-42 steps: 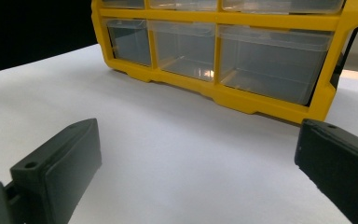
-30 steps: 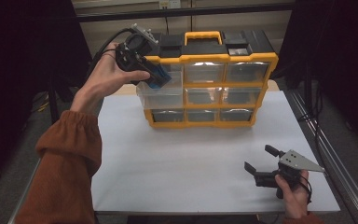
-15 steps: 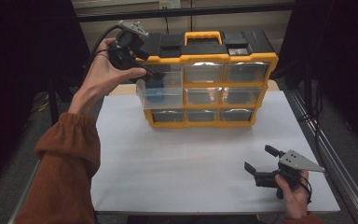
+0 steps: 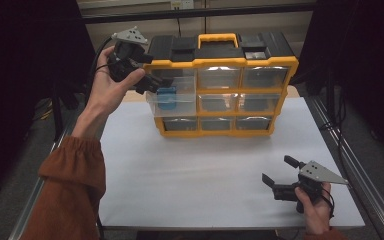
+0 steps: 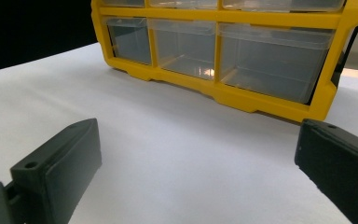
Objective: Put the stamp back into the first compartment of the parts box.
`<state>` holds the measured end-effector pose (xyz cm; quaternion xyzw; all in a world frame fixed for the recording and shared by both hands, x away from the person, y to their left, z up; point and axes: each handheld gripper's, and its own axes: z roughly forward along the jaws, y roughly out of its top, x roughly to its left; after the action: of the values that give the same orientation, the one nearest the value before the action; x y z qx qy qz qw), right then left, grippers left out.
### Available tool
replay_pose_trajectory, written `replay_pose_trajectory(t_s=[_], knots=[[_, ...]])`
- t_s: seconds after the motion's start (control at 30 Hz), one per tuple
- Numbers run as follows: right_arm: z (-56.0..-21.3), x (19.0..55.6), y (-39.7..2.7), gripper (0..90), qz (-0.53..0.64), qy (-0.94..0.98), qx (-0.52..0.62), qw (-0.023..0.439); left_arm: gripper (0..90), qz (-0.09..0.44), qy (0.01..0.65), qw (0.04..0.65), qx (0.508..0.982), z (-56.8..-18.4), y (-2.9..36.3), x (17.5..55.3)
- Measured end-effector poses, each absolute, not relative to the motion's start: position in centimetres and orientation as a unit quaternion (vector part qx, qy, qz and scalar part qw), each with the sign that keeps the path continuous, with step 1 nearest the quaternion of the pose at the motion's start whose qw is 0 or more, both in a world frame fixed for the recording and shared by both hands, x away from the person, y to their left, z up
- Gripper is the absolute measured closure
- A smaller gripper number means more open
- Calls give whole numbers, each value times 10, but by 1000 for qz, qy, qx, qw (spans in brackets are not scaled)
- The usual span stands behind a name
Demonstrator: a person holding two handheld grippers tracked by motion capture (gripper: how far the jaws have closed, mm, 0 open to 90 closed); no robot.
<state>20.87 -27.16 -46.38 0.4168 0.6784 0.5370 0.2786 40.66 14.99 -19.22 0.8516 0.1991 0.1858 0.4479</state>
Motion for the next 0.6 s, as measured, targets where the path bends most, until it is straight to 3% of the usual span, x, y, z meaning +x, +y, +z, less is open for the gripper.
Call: replay_pose_trajectory(t_s=[0.13,0.6], knots=[[-464,209,-272,3,537,677,417,280,35,178,213,483,830,-197,158,404],[-467,210,-275,3,538,675,423,274,34,200,222,518,802,-229,179,392]])
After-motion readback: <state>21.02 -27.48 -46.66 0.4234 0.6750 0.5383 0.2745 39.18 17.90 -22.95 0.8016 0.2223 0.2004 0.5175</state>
